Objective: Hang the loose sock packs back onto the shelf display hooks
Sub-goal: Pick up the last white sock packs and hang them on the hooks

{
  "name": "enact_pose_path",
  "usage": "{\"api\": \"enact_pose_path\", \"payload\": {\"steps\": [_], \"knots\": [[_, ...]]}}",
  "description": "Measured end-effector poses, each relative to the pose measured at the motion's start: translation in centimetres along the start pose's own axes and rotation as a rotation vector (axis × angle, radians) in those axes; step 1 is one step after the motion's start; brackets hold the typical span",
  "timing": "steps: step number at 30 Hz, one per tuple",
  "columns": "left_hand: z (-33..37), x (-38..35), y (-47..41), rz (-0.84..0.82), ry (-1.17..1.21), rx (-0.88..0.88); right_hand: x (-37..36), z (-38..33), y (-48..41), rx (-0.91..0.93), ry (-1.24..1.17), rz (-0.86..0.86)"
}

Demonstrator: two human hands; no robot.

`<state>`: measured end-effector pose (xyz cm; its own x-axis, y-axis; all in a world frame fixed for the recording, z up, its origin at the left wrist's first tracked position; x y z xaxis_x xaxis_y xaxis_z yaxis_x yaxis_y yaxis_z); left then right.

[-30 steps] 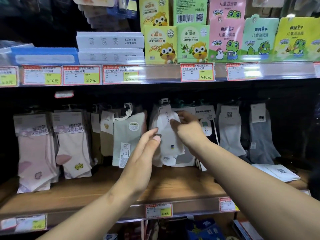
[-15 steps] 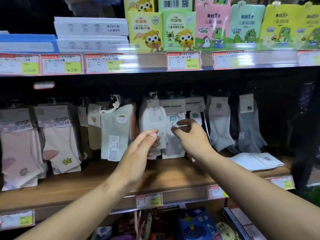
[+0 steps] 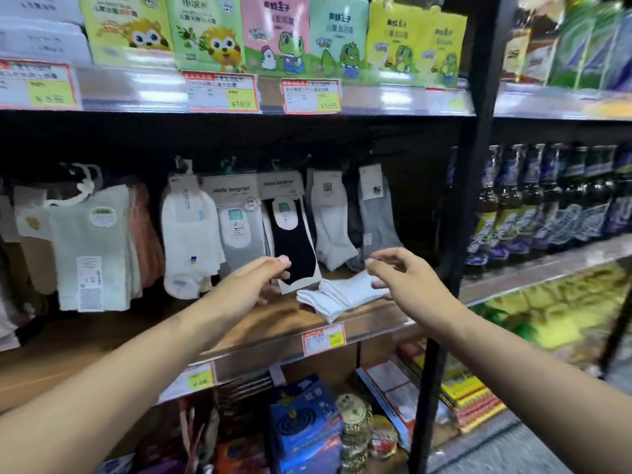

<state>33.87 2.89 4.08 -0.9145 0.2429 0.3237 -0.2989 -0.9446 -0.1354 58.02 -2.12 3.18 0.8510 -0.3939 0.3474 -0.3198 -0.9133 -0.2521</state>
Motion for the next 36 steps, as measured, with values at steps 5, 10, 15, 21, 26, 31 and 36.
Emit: {"api": "enact_pose_path", "payload": {"steps": [5,10,15,21,26,31,36], "knots": [[-0.8,-1.2,-1.4,-0.052,-0.058,0.036,2.8,2.1,-0.1,-0.131,0.071,0.009],[-1.2,-2.0,-3.8,-0.095,-0.107,0.064,5.3,3.9,-1.8,-0.275,0.084,0.091],[-0.4,-5.0,-8.0,-0.177,-0.178,0.028,5.1,4.8,-3.9,-0.359,0.119,0.101],[-1.1,-9.5,-12.8,-0.307,-0.174,0.115,4.0,5.0,-5.8,-0.401,0.260,0.150],[-2.1,-11.1,-15.0,-0.373,-0.217,0.200,3.5,4.7,-7.3,-0.425,0.474,0.163],[-2.0,-12.3,-16.6,-0.343,-0.243,0.147,3.1,5.2,-8.5,-0.477,0.589,0.156],[-2.2,-12.8,-16.7,-0.345,-0.228,0.161,2.6,6.0,-8.8,-0.526,0.539,0.183]]}}
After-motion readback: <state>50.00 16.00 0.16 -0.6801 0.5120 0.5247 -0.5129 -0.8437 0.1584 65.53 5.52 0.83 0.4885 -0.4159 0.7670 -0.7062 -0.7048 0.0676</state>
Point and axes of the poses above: each hand's wrist, its own y-axis away from the middle knuckle, its own x-axis out of the back of the hand, z = x × y, the point moved 3 cm from there along -y, towards the middle knuckle, and after that the axes turned 3 degrees about y, right-handed, at the moved point
